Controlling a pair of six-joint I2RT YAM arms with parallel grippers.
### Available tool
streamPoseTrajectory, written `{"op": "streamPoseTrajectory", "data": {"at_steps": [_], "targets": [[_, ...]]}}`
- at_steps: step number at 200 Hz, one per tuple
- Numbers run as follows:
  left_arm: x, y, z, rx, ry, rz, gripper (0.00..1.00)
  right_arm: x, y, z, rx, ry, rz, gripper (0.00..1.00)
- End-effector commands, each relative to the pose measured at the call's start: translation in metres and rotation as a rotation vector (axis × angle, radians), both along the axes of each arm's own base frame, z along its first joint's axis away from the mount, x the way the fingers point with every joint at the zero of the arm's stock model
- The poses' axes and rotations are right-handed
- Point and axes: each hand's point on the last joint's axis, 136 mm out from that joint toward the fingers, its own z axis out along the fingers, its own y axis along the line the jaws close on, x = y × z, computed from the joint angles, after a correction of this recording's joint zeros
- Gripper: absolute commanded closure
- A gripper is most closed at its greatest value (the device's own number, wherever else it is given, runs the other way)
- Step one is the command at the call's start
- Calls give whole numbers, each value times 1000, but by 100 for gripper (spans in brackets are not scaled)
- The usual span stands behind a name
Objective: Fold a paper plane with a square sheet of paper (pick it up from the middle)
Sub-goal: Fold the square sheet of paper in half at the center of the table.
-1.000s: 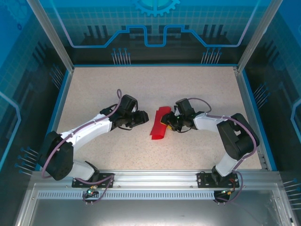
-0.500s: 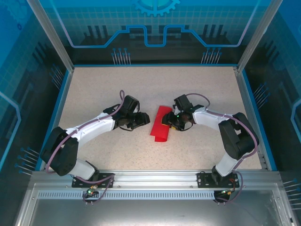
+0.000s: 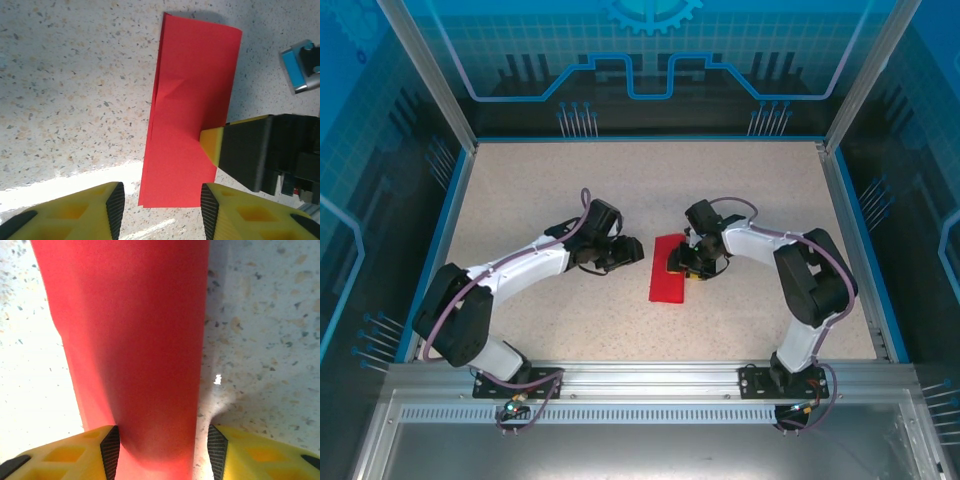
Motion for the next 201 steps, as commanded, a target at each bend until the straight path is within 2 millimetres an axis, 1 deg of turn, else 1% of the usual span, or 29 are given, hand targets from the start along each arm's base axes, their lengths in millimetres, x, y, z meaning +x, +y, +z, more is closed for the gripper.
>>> {"op": "streamPoseTrajectory", "data": {"at_steps": [1,38,61,90,121,142,172,194,201], "targets": [[2,-11,8,-27,-15,-40,54,-3,-4,-6,-37,27,7,47],[3,-12,9,-28,-20,-42,56,-6,-8,-14,-55,51,-13,46],[4,-13,10,-31,-21,-42,56,-4,-3,-12,0,44,-37,45],[4,-14,10,-32,-20,-44,56,-2,-6,-12,10,46,-68,43],[4,-15,9,-34,-18,-48,56,-5,-8,-18,-5,61,-64,44],[4,-19,10,-41,-20,-56,60,-9,-11,-24,-27,74,-59,45],[7,-25,7,-46,-11,-60,70,-13,-17,-33,-78,99,-62,44],[11,-31,5,-58,-7,-63,87,-16,-20,-39,-107,108,-62,44],[12,-34,4,-64,-5,-66,91,-16,-20,-40,-110,110,-61,44]]}}
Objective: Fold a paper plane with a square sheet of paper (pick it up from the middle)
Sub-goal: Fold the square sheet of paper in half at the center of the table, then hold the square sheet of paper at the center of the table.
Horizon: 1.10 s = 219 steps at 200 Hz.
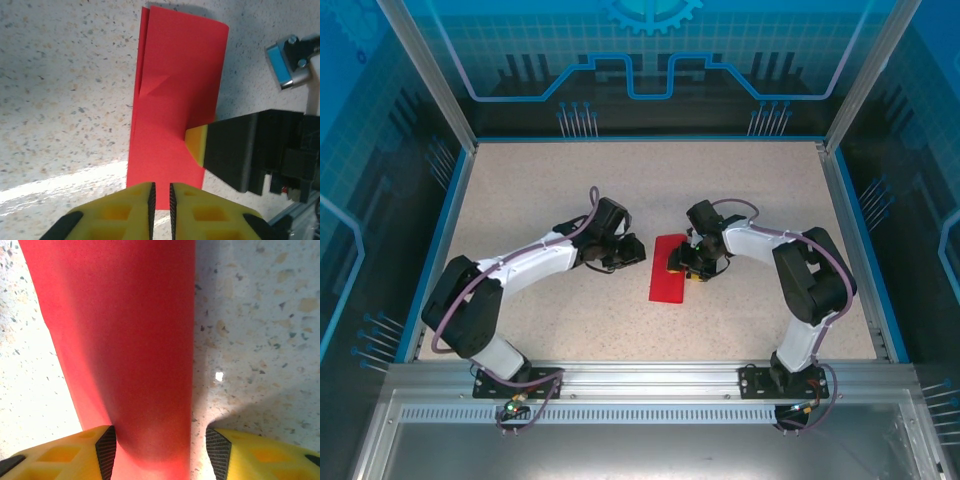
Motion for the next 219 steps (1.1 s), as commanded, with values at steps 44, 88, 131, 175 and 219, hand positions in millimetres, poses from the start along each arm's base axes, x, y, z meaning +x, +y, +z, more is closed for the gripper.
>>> {"op": "streamPoseTrajectory", "data": {"at_steps": [44,88,131,175,219], "targets": [[17,-27,2,-58,7,-33,100,-21,-21,-41,-152,102,16,44],[18,-31,-3,-52,20,-38,100,-21,-18,-45,-168,120,54,43],[18,-31,-6,-50,27,-34,100,-21,-21,-50,-203,137,42,45],[19,-37,-16,-62,54,-38,100,-23,-25,-55,-230,151,27,44],[19,-45,-23,-62,72,-49,100,-23,-26,-60,-247,160,27,44]]}}
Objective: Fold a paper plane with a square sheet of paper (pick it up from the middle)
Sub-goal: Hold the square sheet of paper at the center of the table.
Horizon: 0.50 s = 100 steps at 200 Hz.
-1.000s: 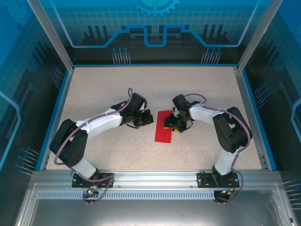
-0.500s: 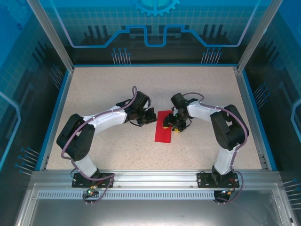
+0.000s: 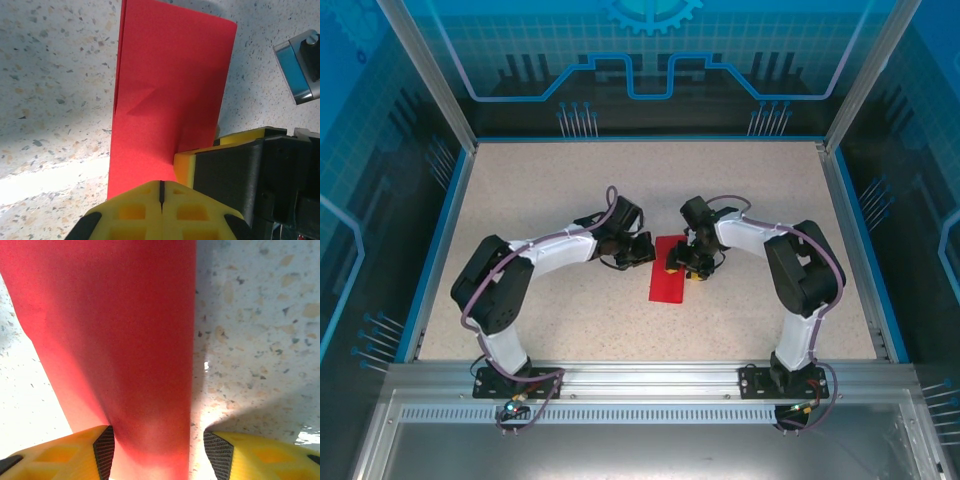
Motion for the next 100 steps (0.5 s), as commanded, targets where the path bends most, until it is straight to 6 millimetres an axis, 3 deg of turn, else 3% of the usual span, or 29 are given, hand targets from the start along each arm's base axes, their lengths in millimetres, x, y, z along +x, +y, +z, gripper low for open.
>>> {"op": "streamPoseTrajectory", "data": {"at_steps": [1,54,100], "targets": [[3,-16,7,-41,2,-23,100,-24,-27,-55,-173,86,15,44],[7,-22,-2,-40,19,-10,100,-26,-30,-59,-192,96,16,45],[10,-19,-28,12,66,27,100,-25,-29,-59,-189,96,18,44]]}}
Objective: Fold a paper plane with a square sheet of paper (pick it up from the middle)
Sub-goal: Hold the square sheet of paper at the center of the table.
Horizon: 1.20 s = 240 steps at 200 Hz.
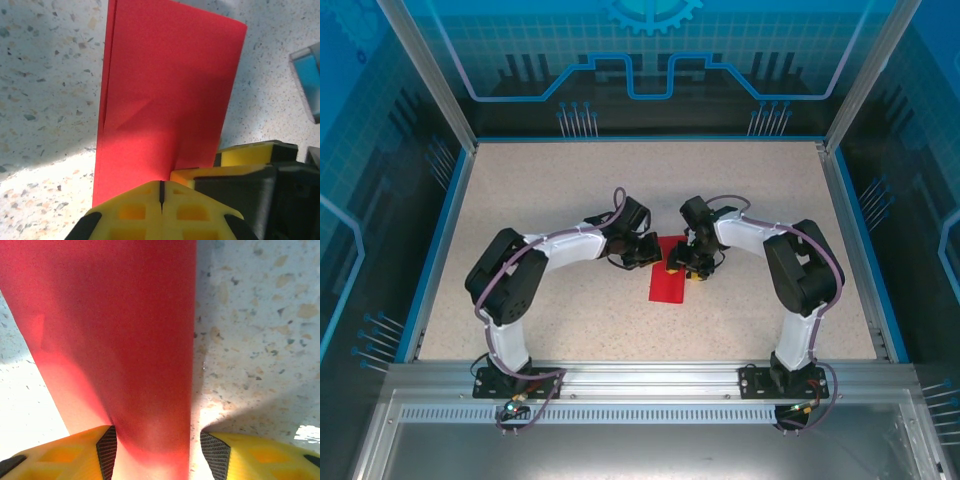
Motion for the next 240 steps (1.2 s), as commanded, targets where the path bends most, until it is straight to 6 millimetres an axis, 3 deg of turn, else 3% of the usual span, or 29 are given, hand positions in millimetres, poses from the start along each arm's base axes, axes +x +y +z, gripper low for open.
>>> {"op": "streamPoseTrajectory", "data": {"at_steps": [1,38,84,107,146,170,180,203,211,240], "targets": [[4,-4,-10,16,23,20,100,-24,-28,-56,-176,87,18,45],[3,-10,-29,-4,55,28,100,-25,-27,-57,-168,90,18,44],[-7,7,-53,79,83,48,100,-23,-21,-50,-127,74,31,44],[-12,17,-61,129,86,43,100,-7,-10,-23,-50,10,68,41],[-17,19,-71,139,103,26,100,20,-3,47,93,-184,70,35],[-20,20,-74,146,108,22,100,26,14,72,265,-255,78,60],[-21,21,-74,149,109,21,100,25,22,73,321,-252,93,74],[-21,21,-75,152,108,17,100,22,36,65,418,-220,98,91],[-20,21,-75,152,107,19,100,21,37,61,425,-208,98,96],[-19,21,-76,157,108,17,100,18,32,43,409,-177,79,97]]}}
